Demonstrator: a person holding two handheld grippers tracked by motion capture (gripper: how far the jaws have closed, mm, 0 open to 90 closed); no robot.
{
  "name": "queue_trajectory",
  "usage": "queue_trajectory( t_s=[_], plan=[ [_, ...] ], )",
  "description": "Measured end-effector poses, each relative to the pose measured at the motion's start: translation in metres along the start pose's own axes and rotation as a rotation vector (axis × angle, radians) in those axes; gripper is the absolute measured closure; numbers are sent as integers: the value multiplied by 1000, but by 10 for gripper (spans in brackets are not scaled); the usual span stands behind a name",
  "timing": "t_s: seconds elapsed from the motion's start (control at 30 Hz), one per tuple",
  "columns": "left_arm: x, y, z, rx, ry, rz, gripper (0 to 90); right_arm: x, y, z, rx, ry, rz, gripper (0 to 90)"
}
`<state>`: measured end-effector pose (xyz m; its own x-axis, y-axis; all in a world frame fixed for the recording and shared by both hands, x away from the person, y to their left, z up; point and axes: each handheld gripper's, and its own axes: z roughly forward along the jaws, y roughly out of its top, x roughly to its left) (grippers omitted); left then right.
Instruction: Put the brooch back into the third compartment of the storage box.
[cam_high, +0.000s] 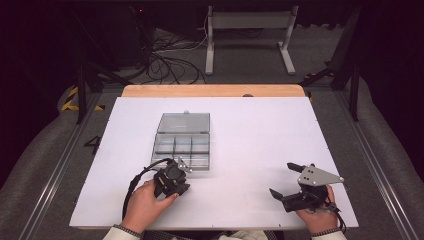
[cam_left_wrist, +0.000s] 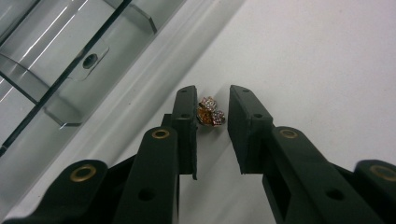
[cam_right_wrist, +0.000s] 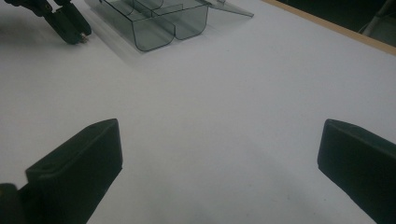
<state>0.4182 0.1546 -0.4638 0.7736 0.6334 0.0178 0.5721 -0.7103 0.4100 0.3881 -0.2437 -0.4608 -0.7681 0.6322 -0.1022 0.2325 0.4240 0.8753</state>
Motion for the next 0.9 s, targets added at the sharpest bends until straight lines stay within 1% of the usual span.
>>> queue_trajectory(
  t_s=[0.1,0.13,0.23,0.4,0.43,0.5,0.6,0.67,0.73,0.8,0.83,0.9],
  plan=[
    [0,0,0,3,-2,2,765,0,0,0,1,0,0,8],
    [0,1,0,10,-4,-5,767,0,0,0,1,0,-1,8],
    [-1,1,0,12,-4,-5,771,0,0,0,1,1,0,8],
    [-2,2,-1,9,5,2,784,0,0,1,3,3,0,8],
    [-2,2,-3,-7,1,2,794,0,0,1,2,3,0,8],
    [-1,2,-5,-17,-2,-1,794,0,0,1,2,3,2,8],
    [-1,1,-5,-16,-1,1,794,0,0,1,3,4,1,8],
    [-2,1,-7,-25,0,1,794,0,0,1,3,4,1,8],
    [-3,2,-10,-44,-1,5,795,0,0,1,3,4,1,8],
    [-4,2,-16,-75,4,9,795,0,0,1,3,5,3,8],
    [-4,2,-16,-75,4,9,795,0,0,1,4,5,3,8],
    [-5,1,-20,-91,8,13,795,0,0,1,4,5,2,8]
  ],
)
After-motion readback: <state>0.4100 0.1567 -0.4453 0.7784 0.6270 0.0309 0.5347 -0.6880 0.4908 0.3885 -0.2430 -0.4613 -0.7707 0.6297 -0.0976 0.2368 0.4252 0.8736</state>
